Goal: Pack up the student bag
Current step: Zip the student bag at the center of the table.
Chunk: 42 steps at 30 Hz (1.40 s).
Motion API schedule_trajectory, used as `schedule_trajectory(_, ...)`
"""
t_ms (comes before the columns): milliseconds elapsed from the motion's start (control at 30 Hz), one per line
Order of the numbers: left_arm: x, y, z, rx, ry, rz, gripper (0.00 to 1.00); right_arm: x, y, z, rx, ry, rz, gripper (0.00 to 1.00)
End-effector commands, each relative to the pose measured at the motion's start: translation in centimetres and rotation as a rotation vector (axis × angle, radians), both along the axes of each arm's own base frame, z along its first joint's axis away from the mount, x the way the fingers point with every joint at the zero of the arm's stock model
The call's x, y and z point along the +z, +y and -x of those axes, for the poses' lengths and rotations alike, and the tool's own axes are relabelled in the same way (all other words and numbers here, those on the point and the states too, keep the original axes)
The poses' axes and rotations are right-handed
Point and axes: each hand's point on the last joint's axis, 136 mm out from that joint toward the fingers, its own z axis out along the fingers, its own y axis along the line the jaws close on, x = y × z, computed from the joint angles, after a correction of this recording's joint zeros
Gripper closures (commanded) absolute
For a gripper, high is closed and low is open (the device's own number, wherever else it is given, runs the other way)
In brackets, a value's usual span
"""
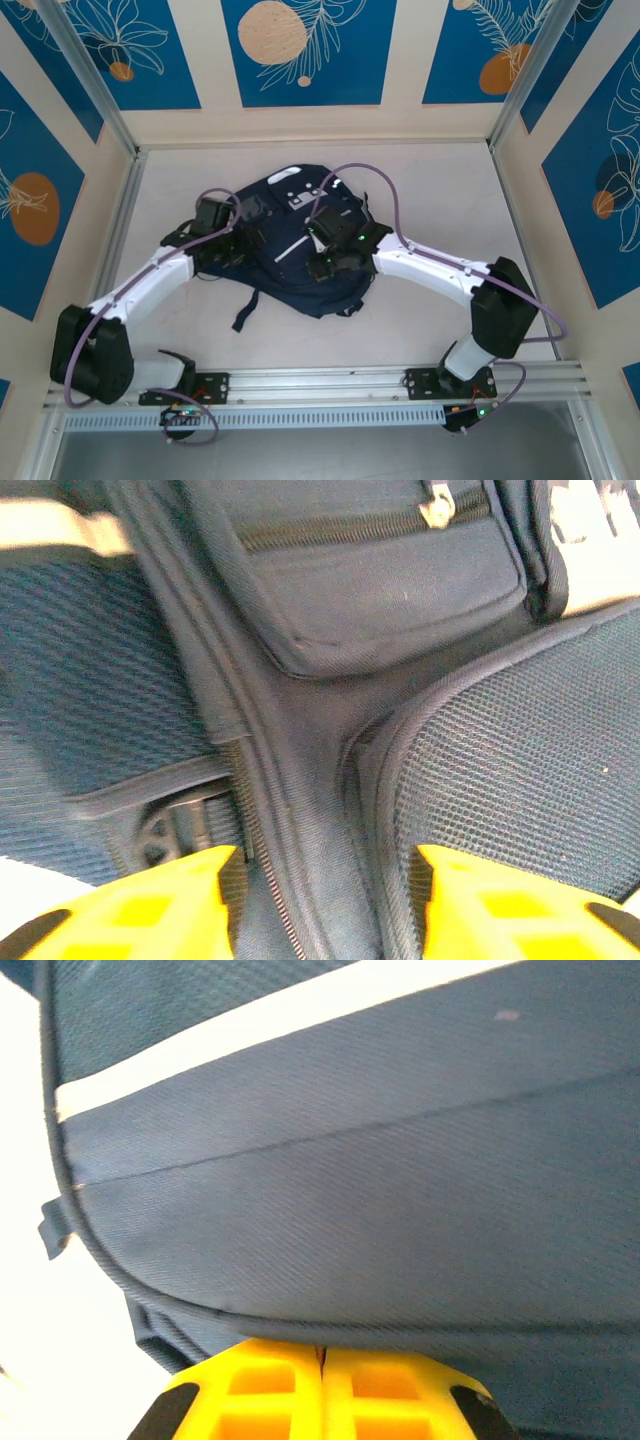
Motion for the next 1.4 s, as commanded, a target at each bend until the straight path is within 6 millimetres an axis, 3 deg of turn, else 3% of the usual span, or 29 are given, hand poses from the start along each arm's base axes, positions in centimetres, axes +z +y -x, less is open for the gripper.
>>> schedule_trajectory(0,1.9,2.5,1.4,0.033,-0.02,-0.055,0.42,2.2,5.5,0.9,0.107,0.031,-0.154,1.0)
schedule_trajectory(133,2.1,3.5,2.9,0.078,-0.012,-0.018,0.39,2.2,8.7,0.1,0.117,0.03,-0.179,1.0)
schedule_trajectory(333,2.2,3.0,3.9,0.121,-0.012,0.085,0.39,2.6,11.3,-0.7,0.119,0.041,-0.212,1.0)
schedule_trajectory(533,1.6,1.6,3.3,0.114,-0.005,0.176,0.51,2.6,11.4,-0.3,0.118,0.049,-0.208,1.0)
schedule_trajectory(867,0.1,0.9,2.2,0.1,0.019,0.185,0.68,2.5,10.9,0.2,0.121,0.043,-0.176,1.0)
schedule_trajectory(1000,-0.6,1.6,2.0,0.097,0.016,0.127,0.87,2.1,9.3,0.1,0.091,0.016,-0.109,1.0)
schedule_trajectory(1100,-1.6,3.1,2.4,0.096,0.024,0.011,0.95,1.6,6.9,-0.1,0.063,-0.019,-0.041,1.0)
schedule_trajectory(1233,-2.7,4.1,3.1,0.081,0.048,-0.067,0.99,1.1,2.8,-0.7,0.026,-0.071,0.037,1.0)
schedule_trajectory(1367,-2.7,4.8,3.3,0.083,0.043,-0.108,1.0,0.4,-1.7,-2.1,-0.052,-0.093,0.104,1.0)
